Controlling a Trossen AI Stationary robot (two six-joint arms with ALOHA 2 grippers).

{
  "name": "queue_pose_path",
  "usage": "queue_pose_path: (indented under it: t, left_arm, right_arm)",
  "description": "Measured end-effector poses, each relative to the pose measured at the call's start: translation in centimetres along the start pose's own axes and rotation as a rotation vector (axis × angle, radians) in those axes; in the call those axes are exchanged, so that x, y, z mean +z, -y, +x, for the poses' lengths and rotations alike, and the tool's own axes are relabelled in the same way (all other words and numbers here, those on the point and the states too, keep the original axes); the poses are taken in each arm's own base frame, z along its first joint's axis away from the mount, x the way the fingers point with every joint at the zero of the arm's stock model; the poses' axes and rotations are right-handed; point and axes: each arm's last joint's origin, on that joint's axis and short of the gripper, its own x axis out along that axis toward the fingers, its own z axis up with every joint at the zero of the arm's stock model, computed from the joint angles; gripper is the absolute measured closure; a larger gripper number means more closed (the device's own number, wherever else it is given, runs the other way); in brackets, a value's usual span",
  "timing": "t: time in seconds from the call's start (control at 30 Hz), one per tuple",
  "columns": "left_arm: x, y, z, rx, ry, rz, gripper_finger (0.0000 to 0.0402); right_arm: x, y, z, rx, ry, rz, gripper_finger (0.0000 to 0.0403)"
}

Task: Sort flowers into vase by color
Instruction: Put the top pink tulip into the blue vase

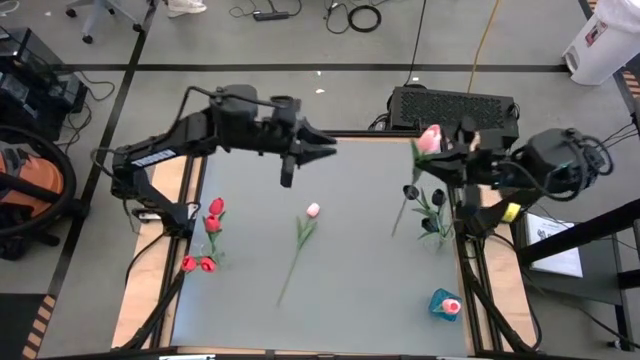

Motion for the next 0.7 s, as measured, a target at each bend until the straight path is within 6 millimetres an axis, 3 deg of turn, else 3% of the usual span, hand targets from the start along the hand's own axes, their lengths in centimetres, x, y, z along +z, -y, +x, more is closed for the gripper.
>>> queue_pose_path:
  t: [0.4, 0.7]
  left_arm:
    - [-0.4, -1.9, -6.0, 0.358, -0.192, 0.004, 0.029]
    - [-1.5, -2.2, -8.2, 0.601, -0.321, -0.028, 0.029]
  right_arm:
    - [-0.1, 2.3, -4.8, 0.053, -0.06, 0.038, 0.0402]
    - [0.1, 2.5, -7.0, 0.352, -0.098, 0.146, 0.0402]
